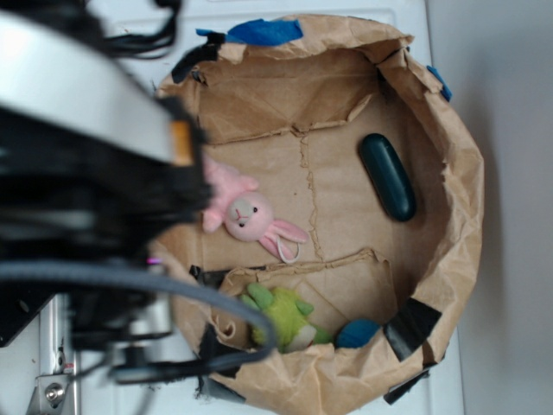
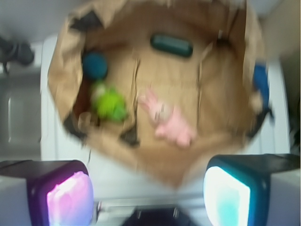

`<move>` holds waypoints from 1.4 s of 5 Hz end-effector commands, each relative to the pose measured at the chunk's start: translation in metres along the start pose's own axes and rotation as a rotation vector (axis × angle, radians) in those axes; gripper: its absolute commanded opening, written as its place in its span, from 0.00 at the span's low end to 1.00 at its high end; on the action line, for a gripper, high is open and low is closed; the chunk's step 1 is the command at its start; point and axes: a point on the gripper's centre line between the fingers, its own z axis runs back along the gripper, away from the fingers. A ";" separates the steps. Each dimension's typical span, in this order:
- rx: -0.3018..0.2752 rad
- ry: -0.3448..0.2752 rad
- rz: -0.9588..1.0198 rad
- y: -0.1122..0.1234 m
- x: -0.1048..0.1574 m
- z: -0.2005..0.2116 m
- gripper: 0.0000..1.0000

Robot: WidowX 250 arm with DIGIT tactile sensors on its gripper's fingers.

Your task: Grab the blue ball.

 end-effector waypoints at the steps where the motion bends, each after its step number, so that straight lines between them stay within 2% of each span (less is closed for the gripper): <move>1: -0.148 -0.204 -0.414 0.013 0.034 -0.025 1.00; 2: -0.219 -0.267 -0.574 0.014 0.042 -0.023 1.00; 5: -0.219 -0.267 -0.574 0.014 0.042 -0.023 1.00; 6: -0.145 -0.235 -0.578 0.009 0.033 -0.050 1.00; 7: -0.108 -0.219 -0.584 0.005 0.026 -0.068 1.00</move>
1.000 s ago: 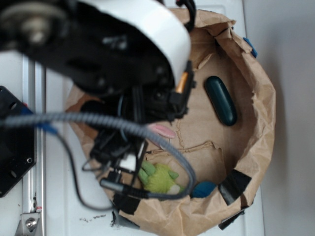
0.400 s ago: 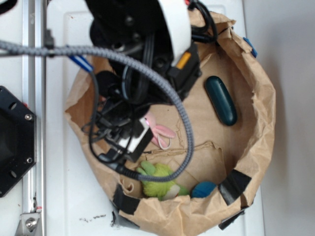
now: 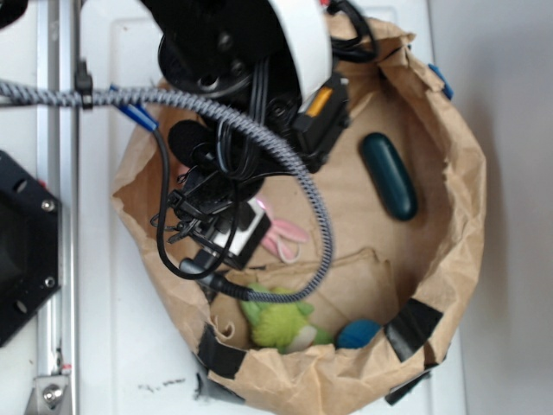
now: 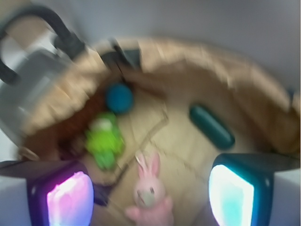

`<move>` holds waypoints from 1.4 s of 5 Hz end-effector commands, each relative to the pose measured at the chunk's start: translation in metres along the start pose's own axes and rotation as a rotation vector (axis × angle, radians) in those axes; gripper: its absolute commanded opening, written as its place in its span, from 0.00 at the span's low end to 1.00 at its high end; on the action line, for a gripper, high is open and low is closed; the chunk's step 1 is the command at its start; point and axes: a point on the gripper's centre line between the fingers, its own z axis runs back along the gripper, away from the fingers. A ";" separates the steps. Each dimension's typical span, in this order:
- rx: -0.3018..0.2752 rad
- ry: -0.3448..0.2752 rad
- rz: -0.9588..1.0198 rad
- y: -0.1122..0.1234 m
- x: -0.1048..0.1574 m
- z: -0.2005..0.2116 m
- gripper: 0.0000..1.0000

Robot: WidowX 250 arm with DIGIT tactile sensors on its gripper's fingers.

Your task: Grab the blue ball.

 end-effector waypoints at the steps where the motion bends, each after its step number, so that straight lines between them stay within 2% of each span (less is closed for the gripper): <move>1: 0.057 0.008 -0.021 -0.016 0.001 -0.019 1.00; 2: 0.066 0.061 0.018 0.021 0.014 -0.046 1.00; 3: 0.037 0.048 0.076 0.044 0.027 -0.046 1.00; 4: 0.019 0.042 0.107 0.056 0.035 -0.052 1.00; 5: 0.006 0.068 0.023 0.032 0.035 -0.060 1.00; 6: -0.007 0.059 -0.074 -0.001 0.024 -0.056 1.00; 7: -0.018 0.037 -0.091 -0.014 0.023 -0.057 1.00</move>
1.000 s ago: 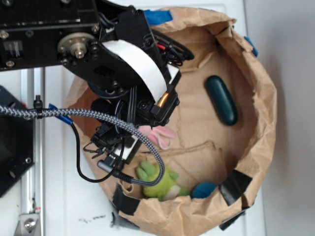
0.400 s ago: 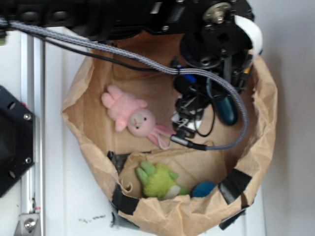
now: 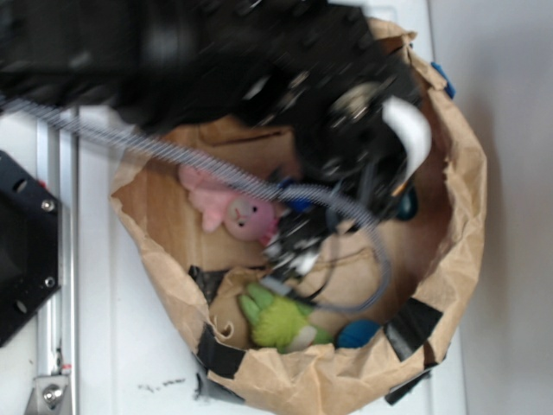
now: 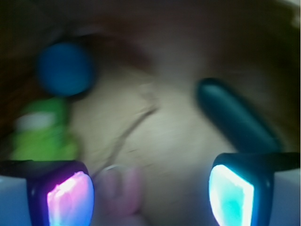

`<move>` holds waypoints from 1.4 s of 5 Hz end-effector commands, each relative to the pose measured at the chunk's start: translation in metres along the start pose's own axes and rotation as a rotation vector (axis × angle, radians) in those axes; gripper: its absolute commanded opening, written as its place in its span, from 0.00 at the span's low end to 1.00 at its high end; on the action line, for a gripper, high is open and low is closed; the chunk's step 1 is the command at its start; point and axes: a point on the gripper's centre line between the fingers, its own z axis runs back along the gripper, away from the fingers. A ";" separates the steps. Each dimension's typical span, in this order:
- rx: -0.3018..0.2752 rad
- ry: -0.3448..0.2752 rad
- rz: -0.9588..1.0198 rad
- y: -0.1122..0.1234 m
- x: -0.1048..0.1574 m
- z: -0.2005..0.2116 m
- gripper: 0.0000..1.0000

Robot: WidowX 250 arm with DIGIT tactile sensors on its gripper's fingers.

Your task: Grab the blue ball.

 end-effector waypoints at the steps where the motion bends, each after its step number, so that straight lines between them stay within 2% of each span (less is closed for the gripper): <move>1: -0.002 -0.116 -0.010 -0.024 0.020 0.005 1.00; 2: -0.019 -0.158 0.020 -0.025 0.029 -0.008 1.00; 3: 0.018 -0.164 0.012 -0.024 0.037 -0.017 1.00; 4: -0.060 -0.168 0.000 -0.028 0.047 -0.036 1.00; 5: -0.034 -0.166 -0.009 -0.031 0.051 -0.040 1.00; 6: -0.066 -0.229 0.033 -0.032 0.058 -0.039 1.00; 7: -0.092 -0.265 0.030 -0.034 0.063 -0.031 1.00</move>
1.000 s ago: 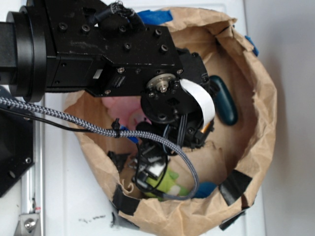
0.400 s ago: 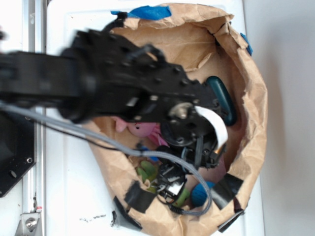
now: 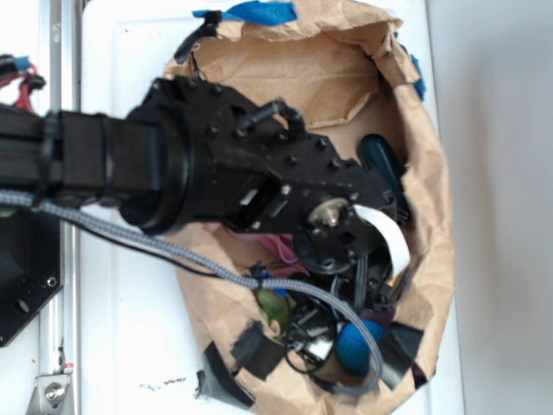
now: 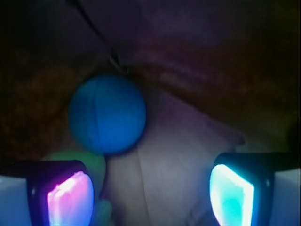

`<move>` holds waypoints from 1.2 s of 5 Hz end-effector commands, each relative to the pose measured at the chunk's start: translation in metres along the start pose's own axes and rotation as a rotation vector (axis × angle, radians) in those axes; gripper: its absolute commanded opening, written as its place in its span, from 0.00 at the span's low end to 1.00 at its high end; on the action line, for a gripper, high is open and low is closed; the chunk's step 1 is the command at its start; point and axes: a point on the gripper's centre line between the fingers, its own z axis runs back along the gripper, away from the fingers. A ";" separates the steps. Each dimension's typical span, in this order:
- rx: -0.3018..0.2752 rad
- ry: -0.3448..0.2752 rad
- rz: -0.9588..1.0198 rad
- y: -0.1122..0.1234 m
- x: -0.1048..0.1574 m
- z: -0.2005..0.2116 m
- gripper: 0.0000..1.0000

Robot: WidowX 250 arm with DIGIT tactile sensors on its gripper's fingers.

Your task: Grab the blue ball.

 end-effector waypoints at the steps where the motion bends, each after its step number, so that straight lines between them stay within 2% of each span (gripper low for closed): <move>1: -0.026 -0.082 -0.008 -0.009 0.026 0.012 1.00; 2: -0.060 -0.083 -0.007 -0.012 0.026 0.002 1.00; 3: -0.052 -0.071 -0.045 -0.024 0.025 -0.011 1.00; 4: -0.085 -0.070 -0.070 -0.034 0.025 -0.020 1.00; 5: -0.146 -0.112 -0.091 -0.038 0.023 -0.021 0.69; 6: -0.177 -0.121 -0.090 -0.041 0.019 -0.021 0.00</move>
